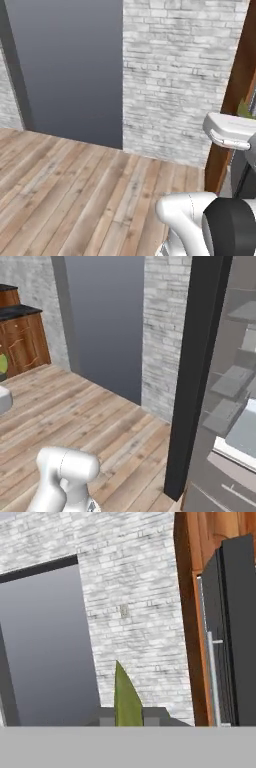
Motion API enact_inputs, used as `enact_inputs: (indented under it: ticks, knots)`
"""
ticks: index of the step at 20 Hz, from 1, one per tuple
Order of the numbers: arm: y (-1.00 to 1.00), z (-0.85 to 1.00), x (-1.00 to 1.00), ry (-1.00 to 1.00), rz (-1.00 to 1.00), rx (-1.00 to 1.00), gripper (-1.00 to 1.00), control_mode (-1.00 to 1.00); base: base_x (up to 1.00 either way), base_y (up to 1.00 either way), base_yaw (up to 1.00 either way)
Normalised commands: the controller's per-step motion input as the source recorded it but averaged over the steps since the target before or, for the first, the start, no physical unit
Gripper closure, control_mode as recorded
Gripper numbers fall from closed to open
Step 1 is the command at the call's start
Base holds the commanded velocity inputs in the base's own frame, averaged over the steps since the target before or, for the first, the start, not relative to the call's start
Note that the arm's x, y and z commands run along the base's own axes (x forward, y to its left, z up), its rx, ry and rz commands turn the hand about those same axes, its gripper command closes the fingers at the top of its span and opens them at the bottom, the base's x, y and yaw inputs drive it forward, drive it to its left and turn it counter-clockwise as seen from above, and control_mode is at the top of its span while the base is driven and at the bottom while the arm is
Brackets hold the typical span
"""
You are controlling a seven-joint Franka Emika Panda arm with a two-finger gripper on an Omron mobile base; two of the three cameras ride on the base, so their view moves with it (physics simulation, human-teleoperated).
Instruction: There is a bowl on the dining counter. Grab a lemon wedge from the fridge and place it in the bowl. Then get the liquor bottle and glass cup from the cabinet and place them next to the bowl.
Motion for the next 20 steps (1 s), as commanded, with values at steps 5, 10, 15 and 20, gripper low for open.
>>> enact_inputs:
  ticks: [5,10,15,20]
  knots:
    - [0.0,0.0,0.0,0.0,0.0,0.0,1.0,1.0,0.23,0.47,0.62]
    - [0.0,0.0,0.0,0.0,0.0,0.0,1.0,1.0,0.37,0.28,0.61]
    - [0.0,0.0,0.0,0.0,0.0,0.0,1.0,1.0,0.45,0.22,0.63]
    - [0.0,0.0,0.0,0.0,0.0,0.0,1.0,1.0,0.55,0.12,0.65]
